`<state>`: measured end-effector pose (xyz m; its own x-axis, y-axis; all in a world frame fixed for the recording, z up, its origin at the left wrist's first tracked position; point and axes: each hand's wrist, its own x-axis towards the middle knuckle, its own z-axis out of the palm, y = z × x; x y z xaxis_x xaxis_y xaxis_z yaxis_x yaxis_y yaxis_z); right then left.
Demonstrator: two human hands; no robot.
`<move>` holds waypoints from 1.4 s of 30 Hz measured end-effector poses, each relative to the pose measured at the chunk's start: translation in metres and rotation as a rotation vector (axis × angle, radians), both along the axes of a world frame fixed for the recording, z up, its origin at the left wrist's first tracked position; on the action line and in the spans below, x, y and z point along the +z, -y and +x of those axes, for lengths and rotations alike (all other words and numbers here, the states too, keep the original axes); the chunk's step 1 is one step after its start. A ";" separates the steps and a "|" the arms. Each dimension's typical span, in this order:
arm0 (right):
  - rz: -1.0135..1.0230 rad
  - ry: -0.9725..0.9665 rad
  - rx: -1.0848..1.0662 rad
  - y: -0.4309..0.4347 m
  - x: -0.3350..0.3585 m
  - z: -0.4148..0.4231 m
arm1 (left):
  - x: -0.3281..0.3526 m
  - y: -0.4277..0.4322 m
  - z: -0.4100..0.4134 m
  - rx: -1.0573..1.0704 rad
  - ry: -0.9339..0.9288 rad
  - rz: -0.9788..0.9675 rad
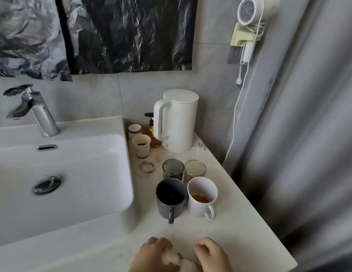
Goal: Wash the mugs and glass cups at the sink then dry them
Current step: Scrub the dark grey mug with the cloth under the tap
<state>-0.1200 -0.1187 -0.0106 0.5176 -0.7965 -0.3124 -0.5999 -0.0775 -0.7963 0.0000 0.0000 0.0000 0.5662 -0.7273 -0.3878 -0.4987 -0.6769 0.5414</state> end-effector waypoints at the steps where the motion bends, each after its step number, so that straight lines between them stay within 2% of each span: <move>1: 0.005 -0.010 0.033 0.001 -0.001 0.001 | -0.003 -0.001 0.001 -0.033 0.006 0.011; 3: 0.021 -0.031 0.044 0.001 0.002 0.002 | -0.002 -0.002 -0.001 -0.048 0.014 0.042; 10: 0.015 -0.012 0.085 0.001 0.003 0.003 | 0.000 -0.004 0.003 0.091 -0.006 -0.106; 15: 0.022 0.001 0.106 -0.001 0.006 0.011 | 0.016 -0.001 0.010 0.448 -0.193 -0.326; 19: 0.021 0.038 0.148 -0.002 0.014 0.024 | 0.033 -0.003 0.014 0.606 -0.275 -0.468; 26: 0.094 0.196 0.118 -0.010 0.021 0.062 | 0.080 -0.017 0.021 0.600 -0.259 -0.724; 32: 0.288 0.186 0.034 -0.012 0.018 0.084 | 0.095 -0.019 0.037 0.679 -0.237 -0.809; 37: 0.454 0.292 -0.043 -0.009 0.011 0.085 | 0.102 -0.020 0.044 0.759 -0.290 -0.863; 42: 0.358 0.300 -0.069 -0.012 0.005 0.078 | 0.109 -0.019 0.052 0.850 -0.444 -0.947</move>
